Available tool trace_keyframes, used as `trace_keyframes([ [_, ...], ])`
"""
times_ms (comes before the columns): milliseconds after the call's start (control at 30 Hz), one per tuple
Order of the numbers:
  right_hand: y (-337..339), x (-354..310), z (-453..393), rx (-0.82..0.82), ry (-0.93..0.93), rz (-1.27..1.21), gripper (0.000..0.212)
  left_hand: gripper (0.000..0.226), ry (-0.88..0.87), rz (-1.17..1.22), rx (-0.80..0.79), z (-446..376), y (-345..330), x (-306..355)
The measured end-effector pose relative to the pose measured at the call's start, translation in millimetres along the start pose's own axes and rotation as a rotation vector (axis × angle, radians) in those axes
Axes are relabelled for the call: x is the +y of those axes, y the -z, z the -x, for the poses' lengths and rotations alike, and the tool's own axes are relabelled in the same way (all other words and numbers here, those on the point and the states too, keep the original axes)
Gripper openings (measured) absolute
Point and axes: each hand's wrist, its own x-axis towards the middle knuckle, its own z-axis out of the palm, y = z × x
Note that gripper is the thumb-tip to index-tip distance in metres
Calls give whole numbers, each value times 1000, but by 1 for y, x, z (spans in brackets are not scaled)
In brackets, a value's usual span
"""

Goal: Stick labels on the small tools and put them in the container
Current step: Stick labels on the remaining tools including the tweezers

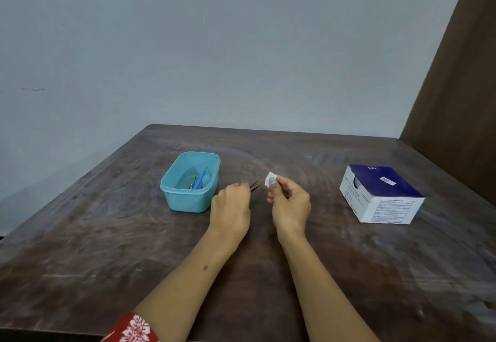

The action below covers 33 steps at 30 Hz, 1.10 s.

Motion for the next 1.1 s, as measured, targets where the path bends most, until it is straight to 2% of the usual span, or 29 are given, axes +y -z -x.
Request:
trace_keyframes([
  [100, 1, -2, 2, -25, -24, -74, 9, 18, 33, 418, 208, 0, -10, -9],
  [167, 0, -3, 3, -52, -31, -103, 7, 22, 40, 605, 289, 2, -11, -7],
  [333, -1, -8, 5, -94, -35, -143, 7, 24, 123, 859, 291, -3, -15, -8],
  [633, -2, -13, 9, -129, 72, -99, 13, 15, 182, 1005, 172, -6, -20, -10],
  [833, -2, -13, 11, -153, 106, -30, 12, 27, 149, 976, 148, -6, -21, -11],
  [1000, -1, -14, 12, -156, 141, 17, 12, 27, 137, 980, 122, -6, -23, -14],
  [1100, -1, -16, 11, -97, 175, 24, 11, 24, 98, 940, 75, -5, -23, -14],
])
